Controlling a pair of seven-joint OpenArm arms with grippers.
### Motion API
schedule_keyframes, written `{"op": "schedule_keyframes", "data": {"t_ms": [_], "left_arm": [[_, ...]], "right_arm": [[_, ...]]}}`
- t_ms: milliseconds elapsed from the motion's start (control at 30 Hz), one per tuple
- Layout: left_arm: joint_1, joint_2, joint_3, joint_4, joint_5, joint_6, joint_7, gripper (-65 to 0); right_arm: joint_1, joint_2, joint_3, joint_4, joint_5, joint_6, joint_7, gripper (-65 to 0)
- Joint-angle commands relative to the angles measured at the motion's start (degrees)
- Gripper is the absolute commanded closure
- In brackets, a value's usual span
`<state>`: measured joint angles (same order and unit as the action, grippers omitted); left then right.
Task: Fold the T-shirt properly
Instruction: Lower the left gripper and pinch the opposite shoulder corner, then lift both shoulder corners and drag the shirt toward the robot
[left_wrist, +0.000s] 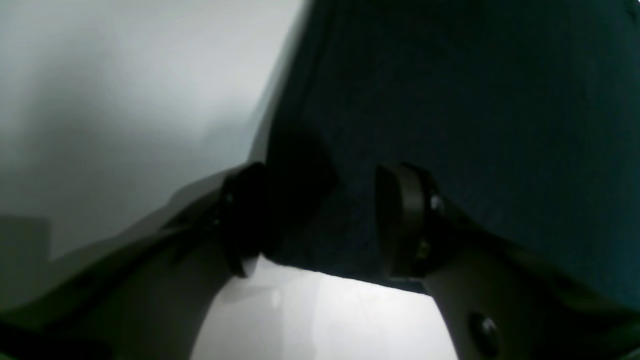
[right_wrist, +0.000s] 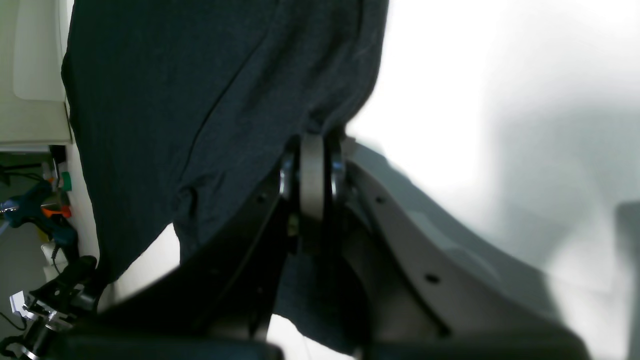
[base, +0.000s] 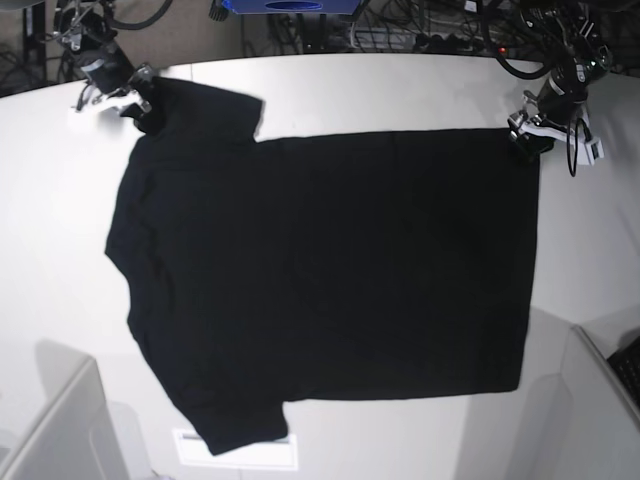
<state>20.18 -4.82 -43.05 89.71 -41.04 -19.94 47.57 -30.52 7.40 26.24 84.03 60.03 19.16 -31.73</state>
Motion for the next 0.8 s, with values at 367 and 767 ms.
{"op": "schedule_keyframes", "data": {"t_ms": [367,767], "left_arm": [[1.4,-0.5,0.01,0.35,1.52,0.3,3.55,0.0],[13.0,-0.68,-0.51,12.75,1.52,0.3,3.2,0.0]], "right_arm": [[-0.99,0.47,-0.09,-0.64,-4.95,-3.2,-2.96,0.0],[-10.75,0.03,-0.17,19.05,-4.95,-3.2,-3.13,0.0]]}}
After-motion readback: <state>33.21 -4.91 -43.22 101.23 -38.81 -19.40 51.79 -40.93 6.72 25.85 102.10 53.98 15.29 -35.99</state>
